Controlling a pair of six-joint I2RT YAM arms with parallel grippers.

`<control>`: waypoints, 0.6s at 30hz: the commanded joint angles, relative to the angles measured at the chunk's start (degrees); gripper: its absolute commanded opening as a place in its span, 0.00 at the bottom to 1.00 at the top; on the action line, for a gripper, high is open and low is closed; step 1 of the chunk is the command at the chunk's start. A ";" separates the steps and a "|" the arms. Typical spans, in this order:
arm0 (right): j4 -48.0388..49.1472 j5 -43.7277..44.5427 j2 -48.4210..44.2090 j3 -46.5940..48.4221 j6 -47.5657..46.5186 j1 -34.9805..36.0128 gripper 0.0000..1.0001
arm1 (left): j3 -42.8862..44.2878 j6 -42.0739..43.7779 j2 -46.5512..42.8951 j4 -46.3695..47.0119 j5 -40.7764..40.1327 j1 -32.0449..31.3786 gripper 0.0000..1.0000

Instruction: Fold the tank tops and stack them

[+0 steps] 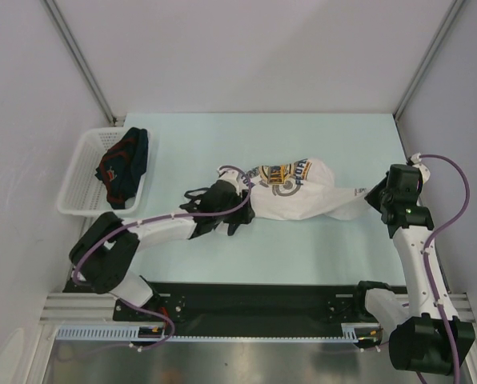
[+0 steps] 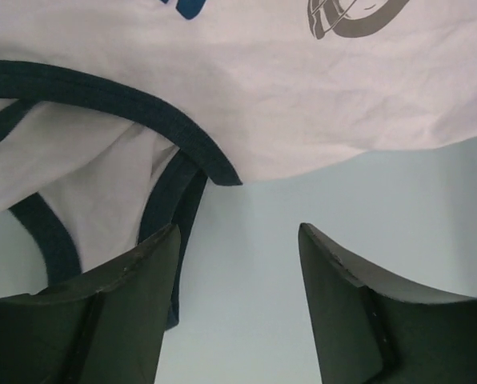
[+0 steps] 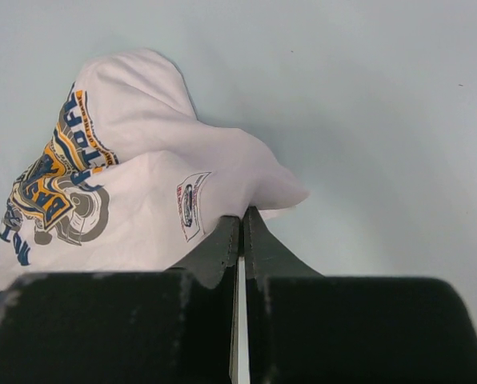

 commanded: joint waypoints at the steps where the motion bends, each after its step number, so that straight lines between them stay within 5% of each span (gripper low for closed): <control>1: 3.55 -1.39 0.10 -0.22 -0.97 -0.29 0.00 | 4.47 -2.93 5.62 1.44 1.55 -0.46 0.67; 7: 4.25 -2.18 0.36 -0.48 -1.24 -0.37 0.00 | 9.75 -4.07 12.58 0.64 1.46 -0.64 0.72; 11: 4.61 -2.80 0.36 -0.92 -1.41 -0.37 0.00 | 11.60 -4.16 16.19 1.70 2.34 -0.64 0.66; 13: 4.69 -2.89 0.36 -1.09 -1.41 -0.46 0.00 | 12.74 -3.98 17.76 2.31 2.95 -0.64 0.56; 16: 4.69 -2.80 0.45 -1.01 -1.32 -0.46 0.00 | 14.59 -3.72 19.44 1.88 3.83 -0.64 0.25; 17: 4.69 -2.80 0.45 -0.92 -1.32 -0.46 0.00 | 14.76 -3.72 19.36 1.61 3.83 -0.64 0.00; 18: 4.61 -2.71 0.54 -0.83 -1.32 -0.46 0.00 | 14.94 -3.89 19.01 -0.04 3.83 -0.64 0.00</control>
